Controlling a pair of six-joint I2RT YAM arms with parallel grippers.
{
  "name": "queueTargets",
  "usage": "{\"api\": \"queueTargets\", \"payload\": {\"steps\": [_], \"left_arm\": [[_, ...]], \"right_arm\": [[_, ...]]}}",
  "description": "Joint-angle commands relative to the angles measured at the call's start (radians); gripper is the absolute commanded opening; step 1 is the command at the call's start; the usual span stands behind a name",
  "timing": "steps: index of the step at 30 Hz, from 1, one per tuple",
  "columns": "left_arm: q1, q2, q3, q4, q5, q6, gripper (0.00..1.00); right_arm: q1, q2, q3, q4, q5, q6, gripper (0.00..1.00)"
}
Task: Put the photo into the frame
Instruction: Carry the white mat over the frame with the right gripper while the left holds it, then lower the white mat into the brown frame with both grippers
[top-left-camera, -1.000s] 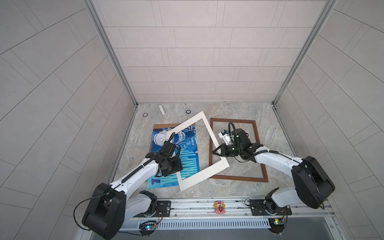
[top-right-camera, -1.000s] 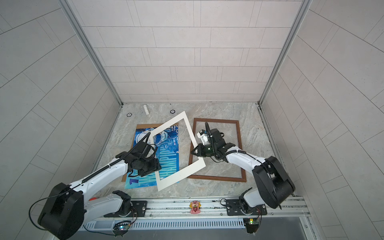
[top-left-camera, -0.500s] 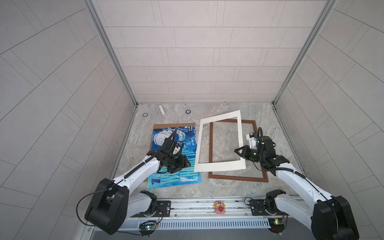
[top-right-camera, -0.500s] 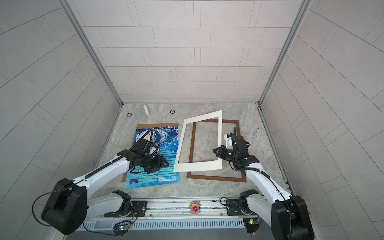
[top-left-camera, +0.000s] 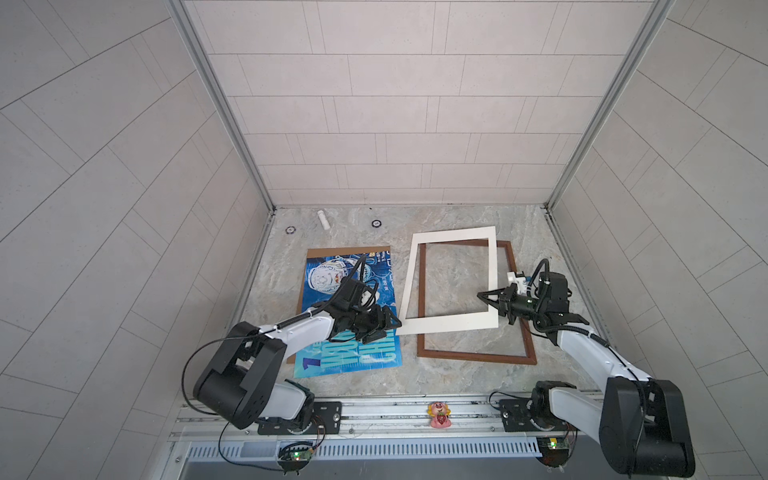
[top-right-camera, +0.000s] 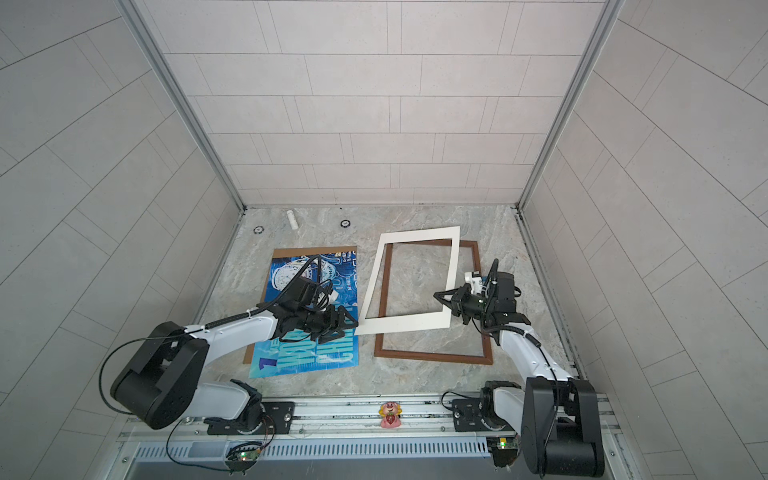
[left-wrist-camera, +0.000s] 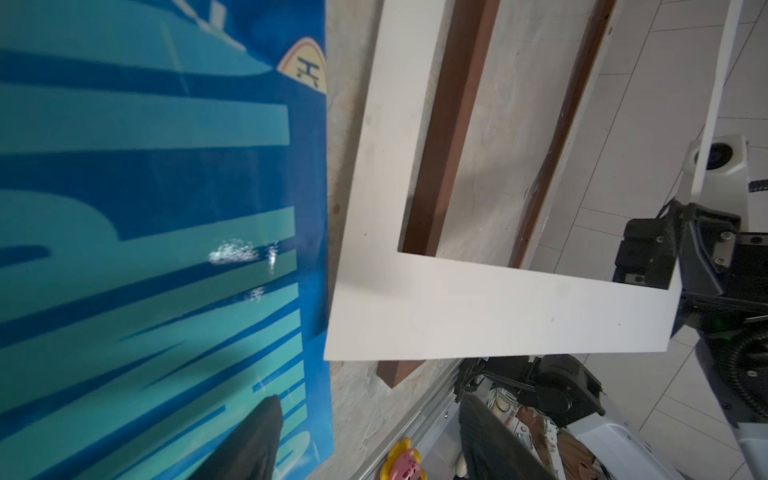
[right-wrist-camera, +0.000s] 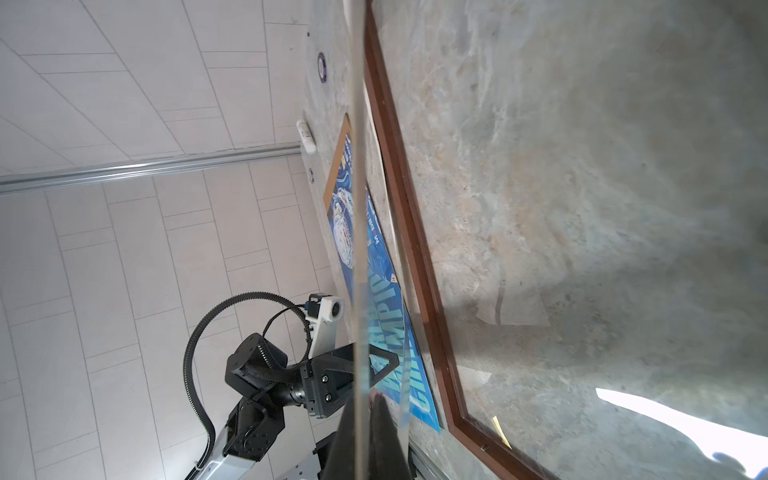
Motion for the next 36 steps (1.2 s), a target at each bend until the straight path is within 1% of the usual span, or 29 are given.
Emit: {"api": "queueTargets", "payload": {"steps": [1,5,7,9,11,13,16,21,23,24,25,27,28,30,32,33,34,35,36], "left_arm": [[-0.007,0.027,-0.01,0.08,0.028,-0.01,0.74],[-0.006,0.076,-0.022,0.157,0.053,-0.022,0.74],[-0.005,0.09,-0.024,0.21,0.066,-0.038,0.74],[-0.004,0.099,-0.026,0.264,0.075,-0.06,0.74],[-0.004,0.108,-0.028,0.323,0.088,-0.087,0.74],[-0.004,0.108,-0.046,0.409,0.105,-0.143,0.74],[-0.004,0.104,-0.072,0.528,0.126,-0.207,0.74],[-0.003,0.092,-0.088,0.543,0.126,-0.216,0.73],[0.0,0.084,-0.1,0.566,0.128,-0.238,0.7],[0.004,0.078,-0.108,0.581,0.126,-0.252,0.68],[0.007,0.069,-0.116,0.592,0.121,-0.265,0.64],[0.017,0.048,-0.116,0.562,0.115,-0.263,0.6],[0.019,0.031,-0.111,0.534,0.107,-0.244,0.59],[0.019,0.006,-0.086,0.419,0.08,-0.191,0.56],[0.019,-0.009,-0.065,0.346,0.066,-0.159,0.48],[0.019,-0.013,-0.057,0.322,0.063,-0.149,0.44],[0.019,-0.015,-0.053,0.313,0.059,-0.148,0.37],[0.019,-0.016,-0.048,0.313,0.058,-0.152,0.31],[0.018,-0.014,-0.042,0.312,0.056,-0.157,0.26]], "right_arm": [[0.0,0.028,-0.053,0.441,-0.083,0.356,0.0],[0.019,0.038,-0.054,0.521,-0.094,0.424,0.0],[0.057,0.038,-0.038,0.553,-0.107,0.448,0.0],[0.083,0.029,-0.03,0.524,-0.119,0.42,0.0],[0.086,0.01,-0.034,0.44,-0.12,0.361,0.0],[0.086,-0.007,-0.037,0.358,-0.122,0.305,0.0],[0.085,-0.024,-0.039,0.31,-0.123,0.276,0.0],[0.086,-0.01,-0.036,0.29,-0.127,0.252,0.0],[0.084,-0.009,-0.024,0.19,-0.126,0.169,0.0],[0.083,-0.012,-0.013,0.101,-0.125,0.1,0.0],[0.08,-0.018,0.003,-0.001,-0.119,0.018,0.0],[0.073,-0.022,0.031,-0.184,-0.101,-0.128,0.0],[0.067,-0.019,0.031,-0.209,-0.096,-0.154,0.0],[0.056,-0.009,0.016,-0.212,-0.094,-0.183,0.0],[0.05,-0.005,0.008,-0.252,-0.077,-0.24,0.0],[0.049,-0.005,0.004,-0.281,-0.058,-0.276,0.03],[0.049,-0.007,0.01,-0.339,-0.029,-0.331,0.08],[0.05,-0.008,0.017,-0.391,-0.004,-0.381,0.15],[0.049,-0.007,0.027,-0.448,0.027,-0.433,0.24]]}}
